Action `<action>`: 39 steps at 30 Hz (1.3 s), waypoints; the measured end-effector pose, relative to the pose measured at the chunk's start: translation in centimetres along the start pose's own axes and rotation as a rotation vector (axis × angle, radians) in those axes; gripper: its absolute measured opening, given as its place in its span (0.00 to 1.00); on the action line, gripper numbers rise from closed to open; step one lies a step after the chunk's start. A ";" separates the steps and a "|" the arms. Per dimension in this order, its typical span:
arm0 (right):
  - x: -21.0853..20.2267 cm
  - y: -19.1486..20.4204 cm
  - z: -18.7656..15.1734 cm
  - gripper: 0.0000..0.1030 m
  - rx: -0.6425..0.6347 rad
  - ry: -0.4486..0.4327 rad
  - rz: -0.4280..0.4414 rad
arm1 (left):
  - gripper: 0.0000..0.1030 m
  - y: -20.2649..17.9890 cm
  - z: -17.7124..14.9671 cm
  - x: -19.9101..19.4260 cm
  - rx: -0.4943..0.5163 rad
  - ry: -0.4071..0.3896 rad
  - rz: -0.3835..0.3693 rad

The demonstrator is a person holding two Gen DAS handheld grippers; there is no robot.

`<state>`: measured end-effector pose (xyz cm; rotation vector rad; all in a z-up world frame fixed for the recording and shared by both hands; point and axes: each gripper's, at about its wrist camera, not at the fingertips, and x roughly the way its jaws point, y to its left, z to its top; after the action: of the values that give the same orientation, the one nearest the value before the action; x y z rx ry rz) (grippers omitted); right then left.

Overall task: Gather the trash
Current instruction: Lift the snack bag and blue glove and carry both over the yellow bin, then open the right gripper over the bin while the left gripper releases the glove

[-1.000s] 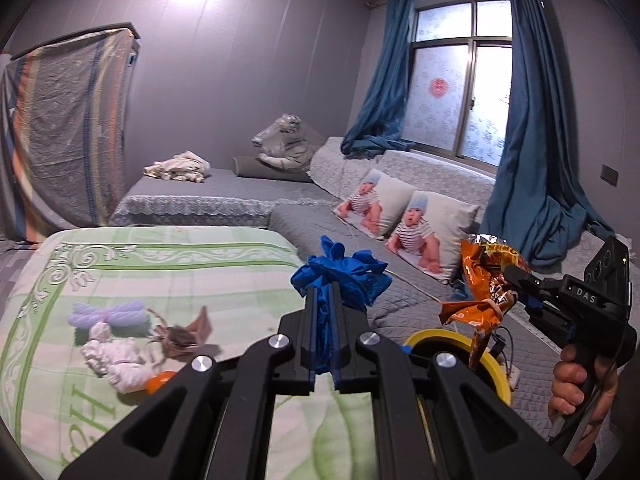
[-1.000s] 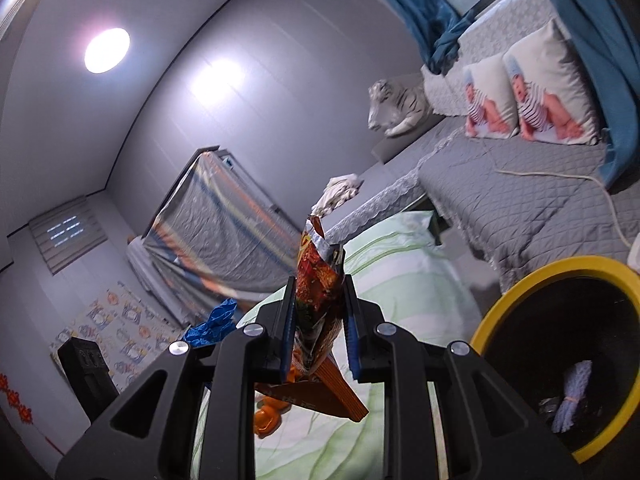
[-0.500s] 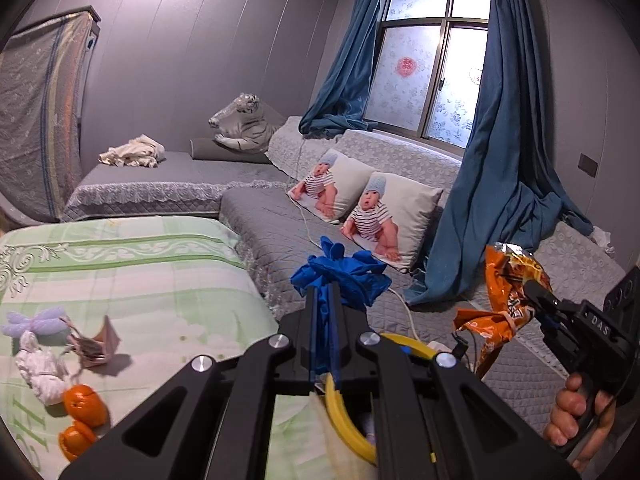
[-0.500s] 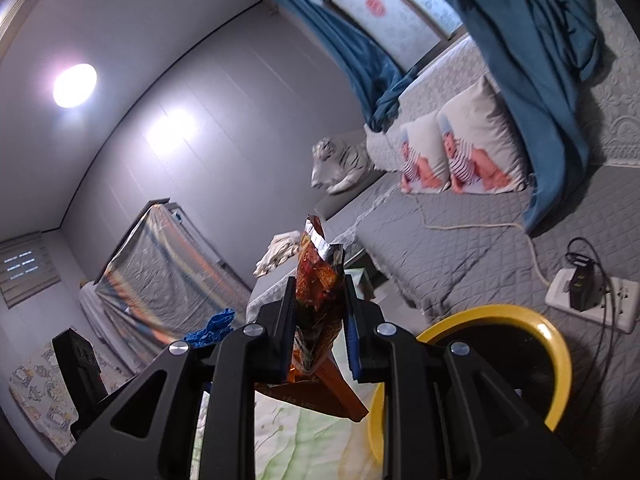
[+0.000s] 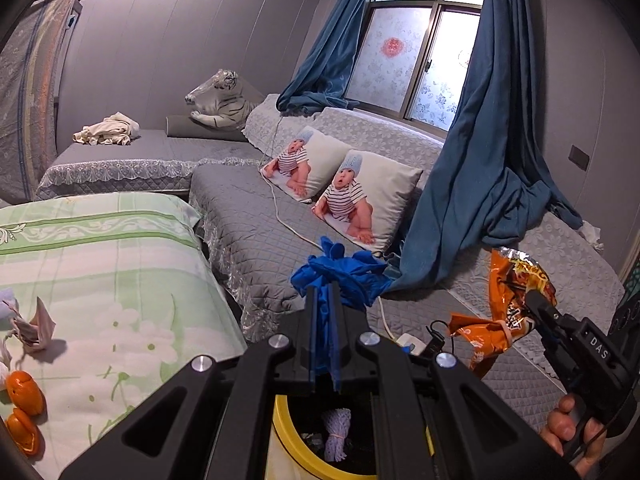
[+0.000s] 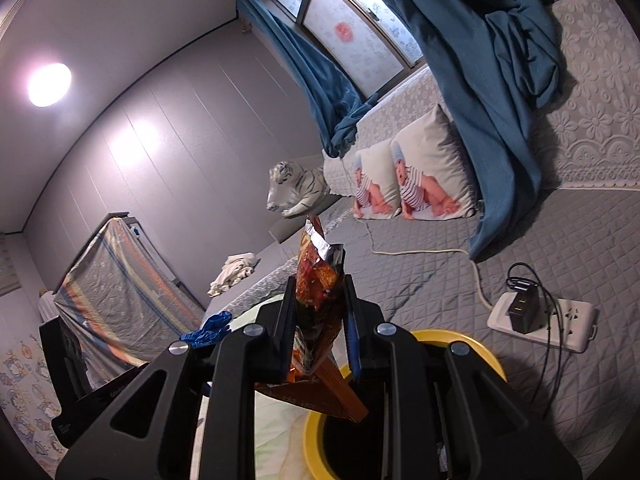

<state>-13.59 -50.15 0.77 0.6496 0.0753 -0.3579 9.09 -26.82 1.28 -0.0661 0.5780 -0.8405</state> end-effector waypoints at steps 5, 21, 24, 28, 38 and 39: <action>0.3 -0.9 -0.4 0.19 -0.002 0.005 -0.035 | 0.05 -0.4 -0.8 1.4 0.005 0.022 -0.005; 3.5 -3.0 -2.3 0.19 -0.021 0.079 -0.154 | 0.05 -2.2 -4.0 7.0 0.065 0.156 -0.022; 4.3 -3.4 -2.7 0.19 -0.019 0.102 -0.169 | 0.05 -2.4 -4.7 7.9 0.075 0.188 -0.020; 5.2 -3.9 -3.2 0.19 -0.020 0.124 -0.195 | 0.05 -2.8 -5.6 8.9 0.097 0.224 -0.017; 6.5 -4.5 -3.7 0.20 -0.039 0.157 -0.250 | 0.05 -2.9 -6.1 9.9 0.083 0.262 -0.057; 6.5 -4.6 -3.8 0.20 -0.038 0.160 -0.255 | 0.07 -2.8 -6.1 9.9 0.079 0.262 -0.057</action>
<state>-8.92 -53.25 -6.07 0.6319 0.3185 -0.5486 9.24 -34.84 -7.65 0.1018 0.7904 -0.9336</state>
